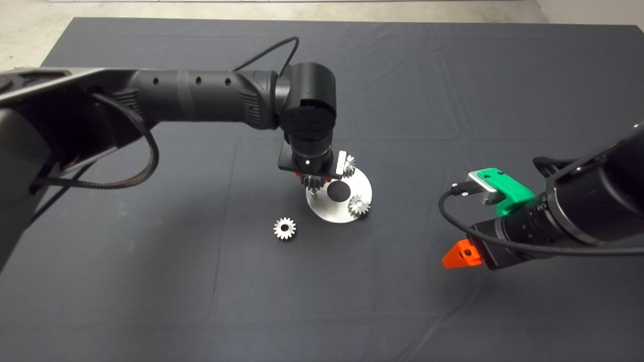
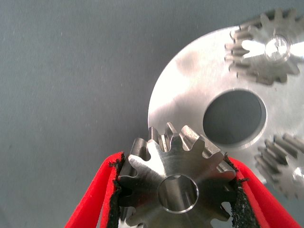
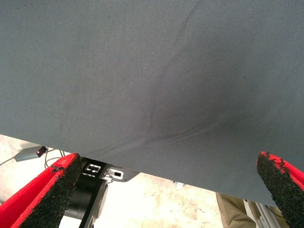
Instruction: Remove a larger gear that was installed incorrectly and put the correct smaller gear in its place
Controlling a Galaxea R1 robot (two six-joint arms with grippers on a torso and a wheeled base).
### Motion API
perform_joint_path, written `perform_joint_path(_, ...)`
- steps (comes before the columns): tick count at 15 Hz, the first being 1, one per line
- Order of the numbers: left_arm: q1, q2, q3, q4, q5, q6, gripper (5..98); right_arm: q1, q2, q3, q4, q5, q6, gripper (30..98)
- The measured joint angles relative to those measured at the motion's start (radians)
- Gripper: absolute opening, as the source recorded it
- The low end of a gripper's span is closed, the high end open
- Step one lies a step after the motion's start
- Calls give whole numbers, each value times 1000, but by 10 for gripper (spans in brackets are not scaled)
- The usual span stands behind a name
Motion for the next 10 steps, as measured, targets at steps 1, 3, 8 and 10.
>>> perform_joint_path(1, -8, 0, 0, -15, 1, 0, 446, 0, 0, 0, 0, 0, 0, 977)
perform_joint_path(3, -16, 0, 0, -20, 1, 0, 446, 0, 0, 0, 0, 0, 0, 977)
perform_joint_path(8, -18, -46, 16, -46, -4, 0, 446, 0, 0, 0, 0, 0, 0, 977)
perform_joint_path(10, -21, -117, 50, -52, -4, -1, 447, 0, 0, -1, 0, 0, 0, 977)
